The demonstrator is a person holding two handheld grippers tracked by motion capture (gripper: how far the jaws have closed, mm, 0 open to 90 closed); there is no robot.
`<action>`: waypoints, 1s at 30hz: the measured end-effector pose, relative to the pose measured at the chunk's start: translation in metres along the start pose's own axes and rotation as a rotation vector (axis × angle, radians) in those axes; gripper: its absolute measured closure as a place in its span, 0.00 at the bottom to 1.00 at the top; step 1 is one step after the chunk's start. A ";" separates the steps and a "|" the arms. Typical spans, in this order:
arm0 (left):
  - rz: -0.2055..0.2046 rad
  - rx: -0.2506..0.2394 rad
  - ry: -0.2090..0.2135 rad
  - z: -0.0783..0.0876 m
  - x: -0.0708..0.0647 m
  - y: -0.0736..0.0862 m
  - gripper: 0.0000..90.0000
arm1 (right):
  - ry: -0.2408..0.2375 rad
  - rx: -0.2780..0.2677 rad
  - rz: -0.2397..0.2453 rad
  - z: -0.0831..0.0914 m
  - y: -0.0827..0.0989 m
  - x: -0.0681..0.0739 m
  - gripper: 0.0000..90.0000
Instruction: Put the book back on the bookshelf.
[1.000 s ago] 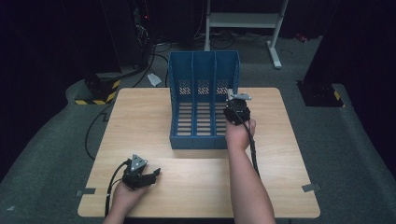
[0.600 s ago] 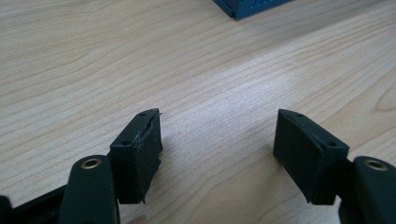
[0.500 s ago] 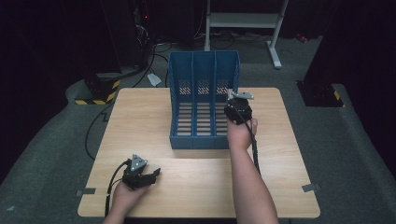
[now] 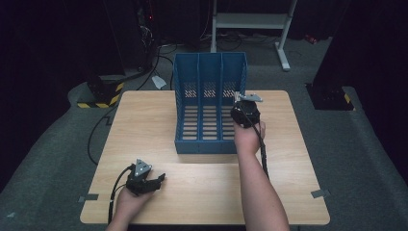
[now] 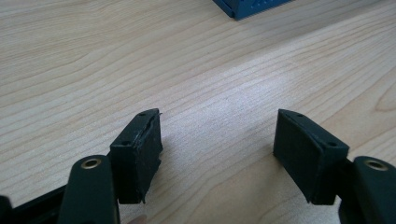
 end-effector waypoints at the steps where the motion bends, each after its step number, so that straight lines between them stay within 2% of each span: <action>1: 0.000 0.000 0.000 0.000 0.000 0.000 0.36 | 0.000 0.000 0.000 0.000 0.000 0.000 0.64; 14: -0.002 -0.004 -0.002 -0.001 0.000 -0.001 0.36 | -0.052 -0.006 0.016 0.013 0.008 0.001 0.60; 27: -0.003 -0.003 -0.002 -0.001 0.000 -0.001 0.36 | -0.093 -0.045 -0.006 0.033 0.027 -0.019 0.57; 30: -0.002 -0.003 -0.002 -0.001 0.000 -0.001 0.36 | -0.097 -0.052 0.006 0.038 0.034 -0.026 0.56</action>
Point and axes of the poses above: each handheld gripper's, and its own axes: z roughly backward along the jaws, y roughly out of its underside, x roughly to its left, the point moved 8 cm from there along -z, roughly forward along the jaws, and after that the axes turned 2 degrees about x, right-handed, at the moved point
